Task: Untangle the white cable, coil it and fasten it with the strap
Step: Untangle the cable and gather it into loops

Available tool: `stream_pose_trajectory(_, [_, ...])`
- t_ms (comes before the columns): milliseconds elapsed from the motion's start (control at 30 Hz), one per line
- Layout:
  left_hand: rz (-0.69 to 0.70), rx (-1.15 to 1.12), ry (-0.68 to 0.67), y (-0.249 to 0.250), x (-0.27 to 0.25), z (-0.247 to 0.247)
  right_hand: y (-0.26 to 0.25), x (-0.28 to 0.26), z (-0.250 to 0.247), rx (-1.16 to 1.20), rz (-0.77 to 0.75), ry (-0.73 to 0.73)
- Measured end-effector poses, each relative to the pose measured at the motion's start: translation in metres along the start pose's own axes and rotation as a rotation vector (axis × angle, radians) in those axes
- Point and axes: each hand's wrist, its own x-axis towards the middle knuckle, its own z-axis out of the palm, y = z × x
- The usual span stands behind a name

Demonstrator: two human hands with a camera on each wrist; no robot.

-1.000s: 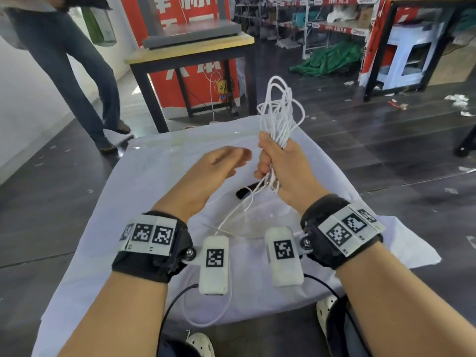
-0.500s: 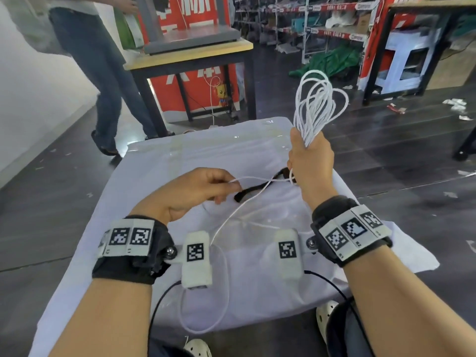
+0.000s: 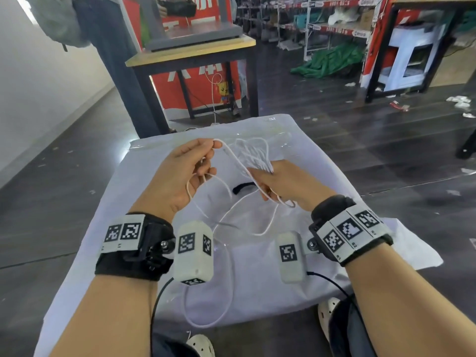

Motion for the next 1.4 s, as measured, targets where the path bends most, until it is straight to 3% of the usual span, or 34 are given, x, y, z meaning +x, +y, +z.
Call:
stream_pose_trajectory(167, [0.11, 0.271, 0.105, -0.006, 0.004, 0.005, -0.009, -0.009, 0.005, 0.038, 0.013, -0.084])
stream_pose_trajectory(433, [0.201, 0.499, 0.185, -0.013, 0.005, 0.005, -0.009, -0.009, 0.012, 0.019, -0.012, -0.279])
stream_pose_trajectory(567, [0.26, 0.599, 0.241, -0.012, 0.007, 0.001, -0.008, -0.01, 0.014, 0.026, -0.015, -0.288])
stream_pose_trajectory(733, [0.277, 0.665, 0.269, -0.013, 0.01, -0.01, -0.008, -0.009, 0.009, 0.206, -0.013, -0.237])
stream_pose_trajectory(933, [0.29, 0.741, 0.266, -0.019, 0.016, -0.019, -0.009, -0.008, 0.008, 0.57, 0.069, -0.378])
stream_pose_trajectory(1100, [0.287, 0.857, 0.277, -0.027, 0.021, -0.027, -0.012, -0.007, 0.006, 0.696, 0.064, -0.29])
stream_pose_trajectory(1267, [0.315, 1.117, 0.253, -0.031, 0.024, -0.038, -0.014, -0.004, 0.001, 0.948, 0.029, -0.18])
stream_pose_trajectory(1400, [0.203, 1.294, 0.312, -0.034, 0.025, -0.049, -0.014, 0.0, -0.005, 1.192, 0.022, -0.059])
